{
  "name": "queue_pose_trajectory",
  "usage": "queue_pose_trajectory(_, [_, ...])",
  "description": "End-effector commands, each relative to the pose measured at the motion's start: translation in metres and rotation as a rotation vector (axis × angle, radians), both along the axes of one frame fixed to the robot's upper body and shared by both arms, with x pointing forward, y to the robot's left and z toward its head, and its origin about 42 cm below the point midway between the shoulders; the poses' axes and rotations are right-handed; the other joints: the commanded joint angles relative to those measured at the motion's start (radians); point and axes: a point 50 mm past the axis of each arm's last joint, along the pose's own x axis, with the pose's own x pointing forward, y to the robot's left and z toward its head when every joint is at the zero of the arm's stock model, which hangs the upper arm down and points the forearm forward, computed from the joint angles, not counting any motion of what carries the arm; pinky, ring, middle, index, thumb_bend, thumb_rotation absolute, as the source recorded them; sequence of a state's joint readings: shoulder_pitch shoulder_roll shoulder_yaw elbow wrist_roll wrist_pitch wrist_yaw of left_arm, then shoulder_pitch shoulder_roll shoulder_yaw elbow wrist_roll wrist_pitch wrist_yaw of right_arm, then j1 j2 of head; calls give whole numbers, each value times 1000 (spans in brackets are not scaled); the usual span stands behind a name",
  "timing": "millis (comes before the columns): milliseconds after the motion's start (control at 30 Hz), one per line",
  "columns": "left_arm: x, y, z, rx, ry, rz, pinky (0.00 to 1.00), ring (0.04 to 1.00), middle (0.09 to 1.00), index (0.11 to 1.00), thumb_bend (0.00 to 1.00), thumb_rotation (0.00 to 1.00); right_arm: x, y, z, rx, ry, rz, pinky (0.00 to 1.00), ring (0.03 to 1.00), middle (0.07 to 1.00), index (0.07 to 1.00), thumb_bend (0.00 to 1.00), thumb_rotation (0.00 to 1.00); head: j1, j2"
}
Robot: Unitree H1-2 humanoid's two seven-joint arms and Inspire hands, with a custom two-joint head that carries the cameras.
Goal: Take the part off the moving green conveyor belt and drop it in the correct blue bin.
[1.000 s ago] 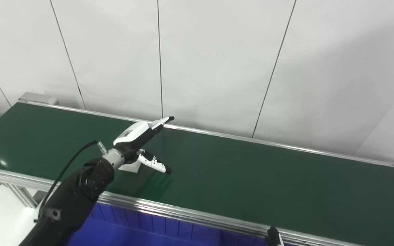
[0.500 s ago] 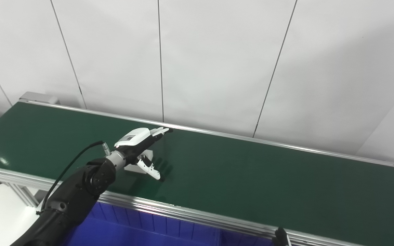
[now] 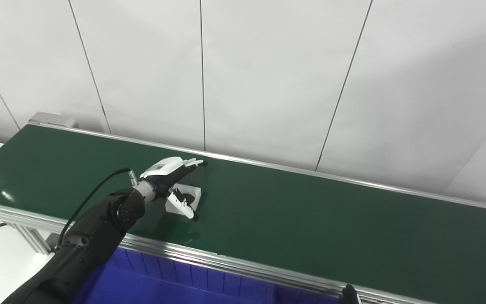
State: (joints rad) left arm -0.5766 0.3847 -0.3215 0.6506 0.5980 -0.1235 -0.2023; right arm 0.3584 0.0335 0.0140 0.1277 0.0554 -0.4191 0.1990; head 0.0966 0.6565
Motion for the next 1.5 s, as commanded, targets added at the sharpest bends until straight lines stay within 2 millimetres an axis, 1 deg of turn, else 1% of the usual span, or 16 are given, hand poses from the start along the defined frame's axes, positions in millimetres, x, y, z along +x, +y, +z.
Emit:
queue_pose_trajectory(0, [20,0,27,20,-53,15,982,998,1000,934,854,115,6,1,14,2,-95,5,1000,1000,1000,1000,692,916,1,3])
queue_pose_trajectory(233, [23,-7,13,43,-10,22,932,961,983,893,790,11,5,2,16,15,-103,6,1000,1000,1000,1000,688,896,-1,12])
queue_pose_trajectory(367, [21,-12,2,41,10,6,902,932,948,866,768,0,4,3,17,14,-104,-5,1000,1000,1000,1000,687,889,-3,17])
queue_pose_trajectory(433, [21,-14,-2,34,15,10,805,876,901,837,738,0,3,3,17,12,-104,-4,1000,1000,1000,1000,677,896,-4,18])
queue_pose_trajectory(500, [20,-16,-8,15,26,20,796,871,897,834,735,0,2,3,18,19,-107,-6,1000,1000,1000,1000,676,896,-5,22])
queue_pose_trajectory(533, [19,-18,-11,2,34,27,596,689,759,776,683,0,2,3,19,25,-109,-7,1000,1000,999,1000,667,880,-5,24])
queue_pose_trajectory(567, [19,-19,-14,-7,37,26,527,627,712,756,665,0,1,3,19,27,-110,-9,1000,1000,999,1000,664,874,-5,25])
queue_pose_trajectory(600, [18,-21,-17,-15,34,24,510,589,664,710,634,0,1,3,20,26,-111,-8,1000,1000,999,1000,657,870,-5,25])
queue_pose_trajectory(633, [18,-22,-17,-17,30,21,529,569,558,590,565,0,1,3,20,25,-111,-7,1000,1000,1000,1000,658,873,-5,25])
queue_pose_trajectory(700, [17,-24,-20,-23,17,16,537,560,509,534,532,0,1,3,20,23,-112,-3,1000,1000,1000,1000,658,874,-6,27])
queue_pose_trajectory(733, [16,-25,-21,-29,7,11,528,552,520,499,521,0,1,3,20,18,-113,-1,1000,1000,1000,1000,649,888,-6,28])
queue_pose_trajectory(800, [15,-26,-22,-36,-8,1,496,476,529,483,505,0,1,3,20,10,-113,2,1000,1000,1000,1000,641,901,-6,29])
queue_pose_trajectory(867, [15,-26,-21,-38,-16,-6,462,453,526,480,501,0,1,3,21,11,-114,1,1000,1000,1000,1000,661,912,-5,30])
queue_pose_trajectory(1200, [13,-20,-11,-73,-81,-13,495,468,520,467,500,0,2,4,21,12,-116,-7,1000,998,995,1000,673,902,-7,31])
queue_pose_trajectory(1400, [5,-18,12,-188,-215,-24,488,454,510,473,501,0,3,7,22,28,-121,-6,1000,996,996,1000,667,877,-61,46])
queue_pose_trajectory(1467, [1,-18,18,-219,-233,-18,492,454,510,474,500,0,3,9,23,26,-123,-3,1000,995,995,1000,663,879,-61,46])
